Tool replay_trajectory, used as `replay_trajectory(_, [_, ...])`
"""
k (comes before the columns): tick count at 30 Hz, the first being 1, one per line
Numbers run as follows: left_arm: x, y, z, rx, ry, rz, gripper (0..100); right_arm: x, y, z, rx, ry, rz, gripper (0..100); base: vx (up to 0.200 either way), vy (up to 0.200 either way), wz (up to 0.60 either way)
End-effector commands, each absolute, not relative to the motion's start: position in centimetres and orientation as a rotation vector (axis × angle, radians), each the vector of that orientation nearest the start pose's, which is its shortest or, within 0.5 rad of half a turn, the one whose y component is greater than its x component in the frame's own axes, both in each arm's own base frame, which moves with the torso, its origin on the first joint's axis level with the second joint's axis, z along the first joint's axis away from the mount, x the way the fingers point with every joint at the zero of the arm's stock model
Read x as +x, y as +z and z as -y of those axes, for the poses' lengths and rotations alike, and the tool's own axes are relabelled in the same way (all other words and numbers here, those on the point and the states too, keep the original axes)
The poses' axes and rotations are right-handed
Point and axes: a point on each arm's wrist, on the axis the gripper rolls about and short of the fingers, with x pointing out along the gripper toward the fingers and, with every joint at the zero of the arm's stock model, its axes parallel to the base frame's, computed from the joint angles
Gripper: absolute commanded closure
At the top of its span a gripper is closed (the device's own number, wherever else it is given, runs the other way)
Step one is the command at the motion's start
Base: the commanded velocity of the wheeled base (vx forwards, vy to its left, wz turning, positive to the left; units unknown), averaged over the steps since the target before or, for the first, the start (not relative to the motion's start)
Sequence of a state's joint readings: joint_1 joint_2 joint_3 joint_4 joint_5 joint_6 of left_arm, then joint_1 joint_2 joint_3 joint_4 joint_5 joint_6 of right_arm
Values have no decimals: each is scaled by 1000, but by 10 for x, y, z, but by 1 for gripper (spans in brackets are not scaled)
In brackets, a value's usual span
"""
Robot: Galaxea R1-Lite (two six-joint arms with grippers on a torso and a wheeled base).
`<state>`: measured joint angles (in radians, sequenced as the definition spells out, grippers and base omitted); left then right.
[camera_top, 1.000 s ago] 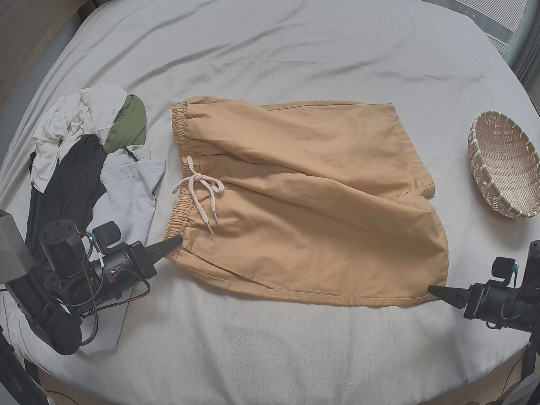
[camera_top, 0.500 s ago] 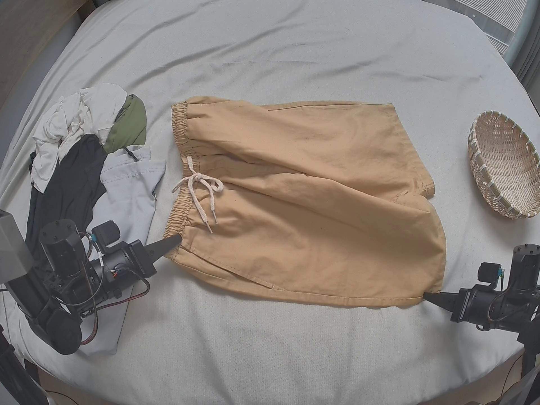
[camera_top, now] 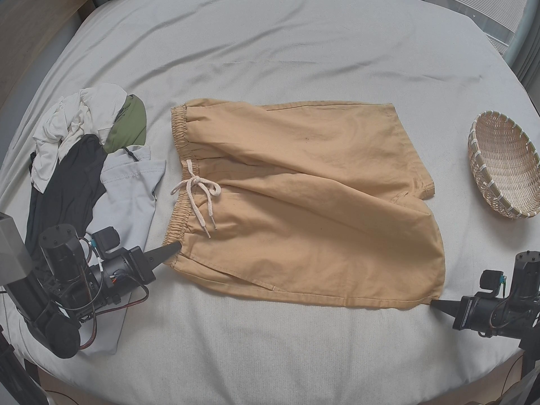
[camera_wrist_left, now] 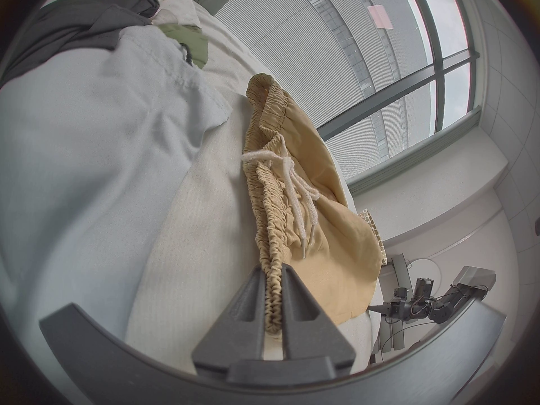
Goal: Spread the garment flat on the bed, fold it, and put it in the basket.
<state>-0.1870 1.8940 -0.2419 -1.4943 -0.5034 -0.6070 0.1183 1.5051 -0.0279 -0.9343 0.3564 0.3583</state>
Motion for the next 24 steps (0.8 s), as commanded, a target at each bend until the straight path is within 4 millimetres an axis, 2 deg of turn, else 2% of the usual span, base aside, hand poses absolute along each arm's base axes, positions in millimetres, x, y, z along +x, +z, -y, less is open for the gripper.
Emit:
replay_trajectory(1, [233, 87, 55, -613, -628, -407, 100, 141, 84, -25, 406, 367, -609, 100, 0, 0, 0])
replay_trajectory(6, [219, 81, 52, -622, -630, -480, 100, 126, 83, -24, 406, 359, -680, 100, 0, 0, 0])
replay_trajectory(19, [213, 81, 44, -631, -627, -498, 100, 99, 82, -23, 376, 375, -763, 100, 0, 0, 0])
replay_trajectory(24, [198, 75, 43, -636, -628, -548, 100, 90, 80, -23, 360, 385, -807, 100, 0, 0, 0])
